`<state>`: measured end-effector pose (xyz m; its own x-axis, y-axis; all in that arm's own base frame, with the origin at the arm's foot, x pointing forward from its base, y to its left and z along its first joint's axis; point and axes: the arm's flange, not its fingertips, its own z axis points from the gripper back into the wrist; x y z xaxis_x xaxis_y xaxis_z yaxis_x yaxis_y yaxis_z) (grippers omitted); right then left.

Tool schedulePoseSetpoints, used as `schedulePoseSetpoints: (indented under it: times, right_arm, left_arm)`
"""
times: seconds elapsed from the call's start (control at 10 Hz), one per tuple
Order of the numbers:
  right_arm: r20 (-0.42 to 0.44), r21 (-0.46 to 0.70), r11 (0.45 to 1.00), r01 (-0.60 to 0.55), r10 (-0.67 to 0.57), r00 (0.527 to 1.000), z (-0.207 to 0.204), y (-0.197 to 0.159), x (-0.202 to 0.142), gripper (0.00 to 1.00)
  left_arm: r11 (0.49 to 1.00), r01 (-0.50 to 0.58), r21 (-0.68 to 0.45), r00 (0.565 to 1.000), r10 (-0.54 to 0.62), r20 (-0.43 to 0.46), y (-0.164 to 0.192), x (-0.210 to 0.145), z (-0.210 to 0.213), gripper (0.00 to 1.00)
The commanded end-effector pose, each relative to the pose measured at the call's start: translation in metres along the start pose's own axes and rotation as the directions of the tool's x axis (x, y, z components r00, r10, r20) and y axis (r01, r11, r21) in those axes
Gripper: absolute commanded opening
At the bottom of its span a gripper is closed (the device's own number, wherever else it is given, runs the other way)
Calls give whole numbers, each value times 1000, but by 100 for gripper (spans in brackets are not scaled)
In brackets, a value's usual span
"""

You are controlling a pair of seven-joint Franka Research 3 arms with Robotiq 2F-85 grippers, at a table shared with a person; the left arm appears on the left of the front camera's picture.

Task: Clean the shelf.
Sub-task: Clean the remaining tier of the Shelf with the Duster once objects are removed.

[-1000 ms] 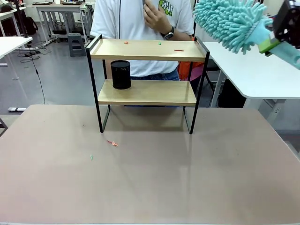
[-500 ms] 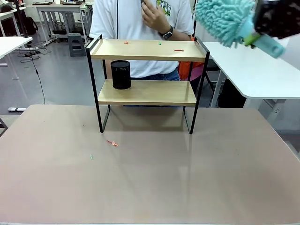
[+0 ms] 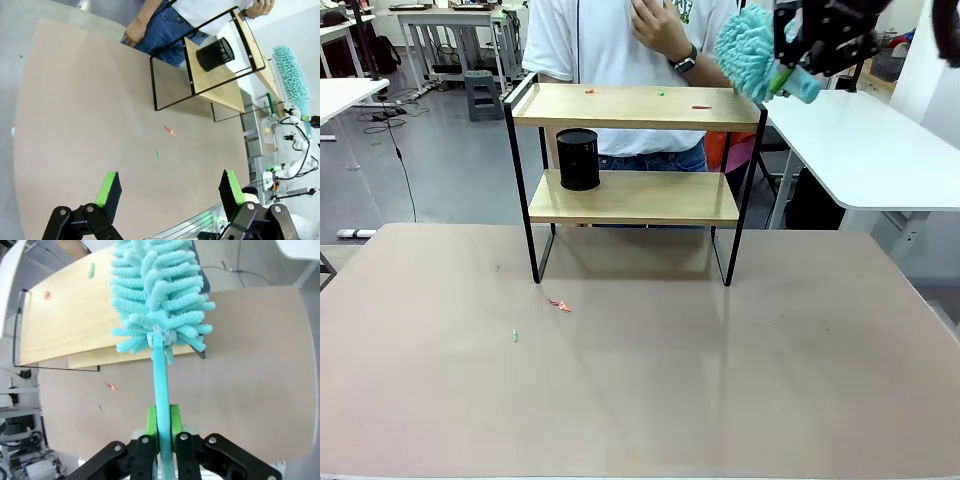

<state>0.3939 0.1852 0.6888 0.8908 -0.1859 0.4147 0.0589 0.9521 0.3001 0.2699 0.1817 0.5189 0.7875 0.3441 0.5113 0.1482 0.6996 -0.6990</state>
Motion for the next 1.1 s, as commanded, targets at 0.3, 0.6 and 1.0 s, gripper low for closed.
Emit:
schedulePoseSetpoints:
  times: [0.3, 0.6, 1.0]
  right_arm:
    - [-40, -16, 1000, -2, 2, 999, -45, 43, 16, 12]
    - [-103, 61, 995, -74, 80, 991, -61, 80, 19, 12]
    - [-178, 114, 983, -141, 160, 971, -84, 116, 39, 12]
  left_arm:
    - [1000, 17, -18, 1000, -17, 10, -1, 0, 0, 100]
    - [1000, 17, -18, 1000, -17, 10, -1, 0, 0, 100]
    - [1000, 17, -18, 1000, -17, 10, -1, 0, 0, 100]
